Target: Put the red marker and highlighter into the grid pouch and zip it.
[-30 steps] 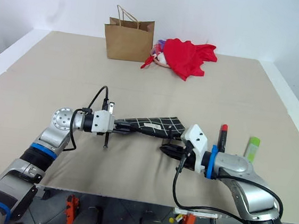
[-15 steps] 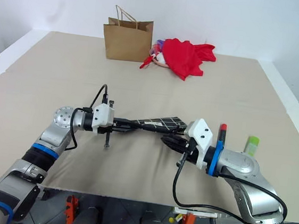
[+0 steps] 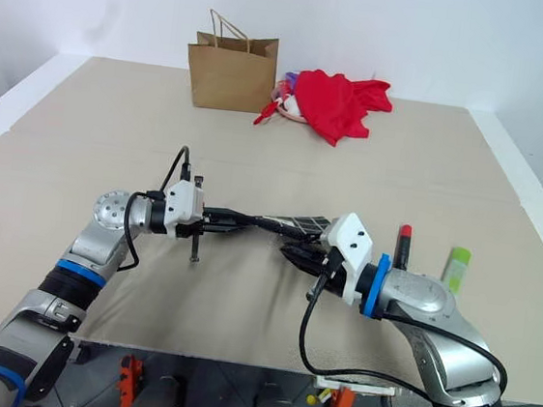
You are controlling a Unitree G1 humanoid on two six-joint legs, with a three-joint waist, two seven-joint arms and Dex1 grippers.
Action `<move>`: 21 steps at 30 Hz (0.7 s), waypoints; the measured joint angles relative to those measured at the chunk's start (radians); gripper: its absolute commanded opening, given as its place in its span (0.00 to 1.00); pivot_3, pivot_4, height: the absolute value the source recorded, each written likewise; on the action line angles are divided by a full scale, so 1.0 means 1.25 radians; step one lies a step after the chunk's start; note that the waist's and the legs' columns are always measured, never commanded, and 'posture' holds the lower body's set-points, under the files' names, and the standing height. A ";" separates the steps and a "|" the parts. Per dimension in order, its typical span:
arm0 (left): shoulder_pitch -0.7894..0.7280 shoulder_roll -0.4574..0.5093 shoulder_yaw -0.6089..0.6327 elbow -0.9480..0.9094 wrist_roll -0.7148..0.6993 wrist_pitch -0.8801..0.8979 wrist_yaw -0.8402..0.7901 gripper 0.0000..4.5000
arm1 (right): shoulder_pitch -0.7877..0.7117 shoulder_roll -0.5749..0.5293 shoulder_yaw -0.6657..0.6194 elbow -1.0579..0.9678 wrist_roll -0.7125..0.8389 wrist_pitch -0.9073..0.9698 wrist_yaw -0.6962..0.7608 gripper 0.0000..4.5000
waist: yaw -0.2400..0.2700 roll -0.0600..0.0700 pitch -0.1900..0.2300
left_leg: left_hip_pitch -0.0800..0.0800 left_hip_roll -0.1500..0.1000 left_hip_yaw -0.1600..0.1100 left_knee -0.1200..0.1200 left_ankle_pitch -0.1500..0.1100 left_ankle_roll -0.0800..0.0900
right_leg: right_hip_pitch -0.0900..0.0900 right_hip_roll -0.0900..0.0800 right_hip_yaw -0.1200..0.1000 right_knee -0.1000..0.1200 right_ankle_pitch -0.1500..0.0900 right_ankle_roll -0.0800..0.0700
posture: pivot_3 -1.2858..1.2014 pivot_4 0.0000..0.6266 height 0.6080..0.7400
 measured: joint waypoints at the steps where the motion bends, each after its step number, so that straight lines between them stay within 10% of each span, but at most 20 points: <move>1: 0.000 0.000 0.001 0.000 0.000 0.000 0.000 0.00 | -0.005 0.001 0.004 0.000 0.000 0.002 -0.002 0.02 | 0.000 0.000 0.000 | 0.000 0.000 0.000 0.000 0.000 0.000 | 0.000 0.000 0.000 0.000 0.000 0.000 | 0.52 0.24 1.00; 21: 0.000 -0.014 0.007 -0.006 -0.007 0.001 0.018 0.00 | -0.082 0.038 0.055 -0.023 0.000 0.046 -0.025 0.02 | 0.000 0.000 0.000 | 0.000 0.000 0.000 0.000 0.000 0.000 | 0.000 0.000 0.000 0.000 0.000 0.000 | 0.52 0.24 1.00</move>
